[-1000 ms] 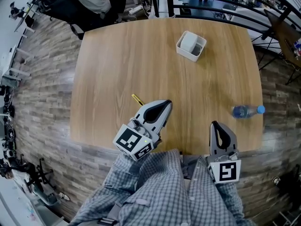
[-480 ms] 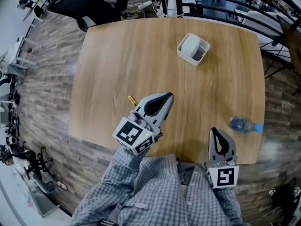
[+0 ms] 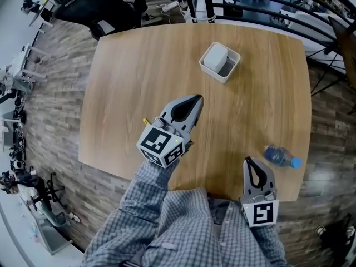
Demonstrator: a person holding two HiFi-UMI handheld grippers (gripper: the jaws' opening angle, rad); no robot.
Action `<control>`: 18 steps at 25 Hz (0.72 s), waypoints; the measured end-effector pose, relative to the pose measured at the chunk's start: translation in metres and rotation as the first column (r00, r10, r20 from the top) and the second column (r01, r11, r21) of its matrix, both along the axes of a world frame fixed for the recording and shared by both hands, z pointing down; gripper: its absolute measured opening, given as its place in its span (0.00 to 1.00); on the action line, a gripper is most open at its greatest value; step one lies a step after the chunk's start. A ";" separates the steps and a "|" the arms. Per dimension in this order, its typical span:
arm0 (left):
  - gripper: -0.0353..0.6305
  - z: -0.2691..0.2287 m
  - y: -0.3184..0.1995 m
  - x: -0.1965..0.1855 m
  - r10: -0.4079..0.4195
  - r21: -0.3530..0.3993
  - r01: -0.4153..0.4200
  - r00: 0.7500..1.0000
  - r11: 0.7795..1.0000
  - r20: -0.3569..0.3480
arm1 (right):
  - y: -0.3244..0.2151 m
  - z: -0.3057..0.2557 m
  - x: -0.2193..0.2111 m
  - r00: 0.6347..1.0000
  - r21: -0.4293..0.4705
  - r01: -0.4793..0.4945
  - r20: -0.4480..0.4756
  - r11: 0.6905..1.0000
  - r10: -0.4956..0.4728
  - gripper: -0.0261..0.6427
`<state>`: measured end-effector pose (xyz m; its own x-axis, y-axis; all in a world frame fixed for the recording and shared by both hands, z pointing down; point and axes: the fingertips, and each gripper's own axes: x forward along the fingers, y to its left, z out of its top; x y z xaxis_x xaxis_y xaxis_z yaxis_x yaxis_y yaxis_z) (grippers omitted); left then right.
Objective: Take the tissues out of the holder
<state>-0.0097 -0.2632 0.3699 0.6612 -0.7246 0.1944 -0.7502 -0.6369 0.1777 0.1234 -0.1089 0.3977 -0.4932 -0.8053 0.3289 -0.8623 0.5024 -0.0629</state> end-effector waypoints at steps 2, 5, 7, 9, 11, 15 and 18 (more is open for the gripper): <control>0.06 0.002 -0.010 0.004 -0.005 0.010 0.004 1.000 1.000 0.027 | 0.000 0.003 0.002 1.000 -0.007 0.009 0.009 1.000 -0.009 0.07; 0.06 0.004 -0.027 0.007 -0.019 0.032 0.017 0.998 0.999 0.061 | 0.000 0.006 0.004 1.000 -0.019 0.018 0.022 1.000 -0.018 0.07; 0.06 0.006 -0.038 0.009 -0.029 0.033 0.026 0.997 0.999 0.071 | 0.000 0.007 0.005 0.999 -0.031 0.022 0.030 0.999 -0.021 0.07; 0.06 0.010 -0.048 0.011 -0.035 0.027 0.033 0.996 0.999 0.077 | -0.001 0.008 0.008 0.999 -0.026 0.030 0.032 0.999 -0.030 0.07; 0.06 0.016 -0.056 0.015 -0.039 0.022 0.037 0.995 0.999 0.091 | 0.000 0.007 0.010 0.999 -0.011 0.042 0.031 0.999 -0.041 0.07; 0.07 0.022 -0.068 0.022 -0.039 0.026 0.037 0.992 0.999 0.123 | 0.003 0.010 0.010 0.998 -0.022 0.060 0.035 0.998 -0.060 0.07; 0.07 0.027 -0.077 0.027 -0.046 0.019 0.044 0.991 0.999 0.124 | 0.002 0.009 0.011 0.996 -0.013 0.060 0.060 0.998 -0.059 0.07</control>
